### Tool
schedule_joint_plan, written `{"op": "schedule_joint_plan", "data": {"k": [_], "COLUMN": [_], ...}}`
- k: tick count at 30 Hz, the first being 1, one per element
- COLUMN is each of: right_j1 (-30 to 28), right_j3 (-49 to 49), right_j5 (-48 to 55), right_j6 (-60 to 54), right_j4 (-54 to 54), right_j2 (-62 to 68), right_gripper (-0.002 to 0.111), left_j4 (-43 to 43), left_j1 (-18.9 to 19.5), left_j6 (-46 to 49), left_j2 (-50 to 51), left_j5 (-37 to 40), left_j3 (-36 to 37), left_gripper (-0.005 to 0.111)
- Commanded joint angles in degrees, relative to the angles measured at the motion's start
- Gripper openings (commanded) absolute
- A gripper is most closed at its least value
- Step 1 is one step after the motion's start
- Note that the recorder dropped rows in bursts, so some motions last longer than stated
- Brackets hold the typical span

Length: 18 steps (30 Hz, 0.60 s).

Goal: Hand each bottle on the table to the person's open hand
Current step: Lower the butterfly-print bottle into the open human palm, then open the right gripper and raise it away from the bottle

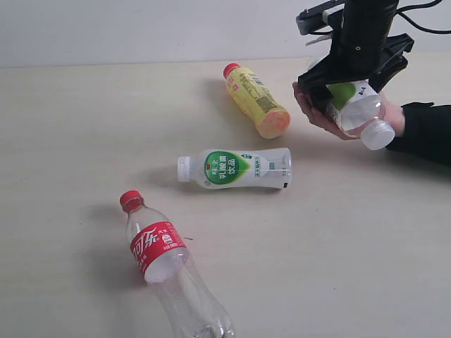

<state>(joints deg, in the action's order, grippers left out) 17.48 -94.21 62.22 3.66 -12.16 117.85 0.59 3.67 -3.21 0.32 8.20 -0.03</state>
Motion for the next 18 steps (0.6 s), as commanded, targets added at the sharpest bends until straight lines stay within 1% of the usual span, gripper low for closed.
{"op": "schedule_joint_plan", "data": {"k": [1, 14, 18], "right_j1": [-0.1, -0.1, -0.1], "right_j3": [-0.7, -1.7, -1.7], "right_j5": [-1.0, -0.8, 1.2], "right_j6": [-0.6, -1.0, -1.8], "right_j4": [-0.5, 0.2, 0.2], "right_j2": [-0.5, -5.7, -8.1], "right_gripper": [0.092, 0.092, 0.092], "left_j4": [-0.6, -0.6, -0.6], "left_j1": [-0.3, -0.3, -0.3], "left_j6": [0.2, 0.2, 0.2], "left_j2": [-0.3, -0.3, -0.3], "left_j5": [0.0, 0.0, 0.0], "left_j3": [0.0, 0.0, 0.0], "left_gripper": [0.001, 0.001, 0.001]}}
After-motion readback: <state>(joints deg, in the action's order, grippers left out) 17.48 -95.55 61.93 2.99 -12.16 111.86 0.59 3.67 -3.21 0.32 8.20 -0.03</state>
